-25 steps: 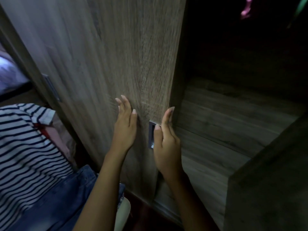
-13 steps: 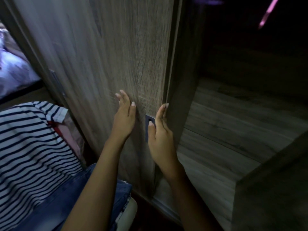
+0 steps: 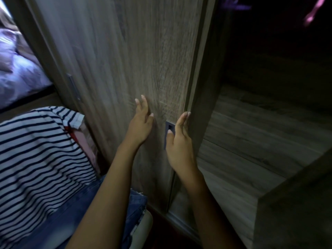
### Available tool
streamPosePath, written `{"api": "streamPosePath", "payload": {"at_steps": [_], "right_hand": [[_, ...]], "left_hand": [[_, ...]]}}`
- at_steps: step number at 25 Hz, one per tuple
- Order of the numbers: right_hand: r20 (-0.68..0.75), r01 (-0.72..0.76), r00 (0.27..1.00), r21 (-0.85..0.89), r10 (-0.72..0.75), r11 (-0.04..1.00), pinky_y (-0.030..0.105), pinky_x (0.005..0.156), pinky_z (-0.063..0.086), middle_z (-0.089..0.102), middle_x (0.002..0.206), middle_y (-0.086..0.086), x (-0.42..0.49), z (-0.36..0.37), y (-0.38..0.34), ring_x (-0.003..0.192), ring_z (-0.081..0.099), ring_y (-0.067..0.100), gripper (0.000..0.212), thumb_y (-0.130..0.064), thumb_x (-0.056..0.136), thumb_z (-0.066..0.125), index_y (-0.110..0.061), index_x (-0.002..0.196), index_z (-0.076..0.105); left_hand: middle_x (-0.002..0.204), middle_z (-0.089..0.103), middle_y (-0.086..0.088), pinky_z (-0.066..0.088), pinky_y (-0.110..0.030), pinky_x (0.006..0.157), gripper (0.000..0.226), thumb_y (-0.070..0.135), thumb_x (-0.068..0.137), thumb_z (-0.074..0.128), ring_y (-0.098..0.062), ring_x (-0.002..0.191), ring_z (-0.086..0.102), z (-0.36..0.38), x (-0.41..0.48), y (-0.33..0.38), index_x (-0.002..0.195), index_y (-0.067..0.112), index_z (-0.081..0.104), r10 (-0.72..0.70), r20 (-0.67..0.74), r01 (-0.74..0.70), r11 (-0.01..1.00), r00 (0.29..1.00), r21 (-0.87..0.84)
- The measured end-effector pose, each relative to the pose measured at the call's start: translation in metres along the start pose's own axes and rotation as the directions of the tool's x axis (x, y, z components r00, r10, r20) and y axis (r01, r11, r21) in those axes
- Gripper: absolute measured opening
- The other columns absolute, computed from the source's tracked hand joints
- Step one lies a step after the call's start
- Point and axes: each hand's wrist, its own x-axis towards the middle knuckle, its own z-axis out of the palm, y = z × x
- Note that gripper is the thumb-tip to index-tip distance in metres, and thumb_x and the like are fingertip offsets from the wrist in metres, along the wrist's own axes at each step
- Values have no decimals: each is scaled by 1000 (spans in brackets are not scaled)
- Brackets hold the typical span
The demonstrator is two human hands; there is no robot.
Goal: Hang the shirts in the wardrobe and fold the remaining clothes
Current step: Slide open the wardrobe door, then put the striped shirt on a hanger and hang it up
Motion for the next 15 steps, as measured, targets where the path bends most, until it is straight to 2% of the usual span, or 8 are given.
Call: {"api": "streamPosePath", "payload": {"at_steps": [3, 6, 9, 11, 13, 15], "right_hand": [[-5, -122, 993, -45, 122, 992, 42, 117, 24, -10, 158, 2, -17, 5, 7, 147, 8, 20, 66, -23, 100, 35, -16, 148, -10], [38, -221, 973, -97, 226, 970, 39, 117, 25, -8, 159, 2, -41, 19, 12, 147, 10, 21, 64, -24, 100, 36, -16, 150, -4], [130, -277, 952, -32, 279, 960, 27, 111, 26, 2, 160, 1, -54, 33, 2, 144, 22, 19, 61, -21, 100, 37, -15, 151, 4], [155, -285, 948, 25, 278, 958, 27, 107, 31, 20, 157, 6, -60, 46, -8, 137, 35, 22, 58, -20, 100, 38, -17, 151, 12], [195, -293, 942, 77, 274, 953, 29, 104, 36, 38, 149, 9, -69, 67, -24, 130, 44, 24, 53, -20, 99, 40, -20, 149, 22], [266, -283, 934, 144, 239, 948, 29, 106, 36, 44, 145, 8, -80, 94, -43, 128, 46, 21, 49, -17, 98, 41, -19, 146, 33]], "left_hand": [[158, -3, -2, 13, -25, 107, 65, 26, 99, 38, -15, 143, 13, -3, -21, -1, 149, 24, -3, 8, -30, -10, 998, 1000, -58], [150, 26, 8, 20, -19, 104, 58, 26, 98, 42, 0, 131, 24, -4, -53, -17, 148, 20, 14, -69, -99, 53, 986, 993, -160], [136, 50, 0, 32, -18, 98, 43, 21, 97, 44, -3, 121, 43, -16, -85, -46, 139, 15, 41, -120, -195, 94, 986, 973, -135], [119, 63, -4, 39, -10, 84, 31, 15, 96, 45, -11, 105, 58, -33, -102, -67, 125, 14, 57, -122, -270, 99, 991, 955, -95], [107, 68, -3, 38, 0, 75, 27, 11, 95, 45, -8, 92, 59, -59, -123, -90, 114, 13, 63, -162, -342, 136, 986, 926, -98], [103, 69, 0, 42, -4, 80, 26, 11, 96, 44, -3, 91, 59, -89, -145, -112, 111, 14, 64, -217, -393, 185, 976, 894, -119]]}}
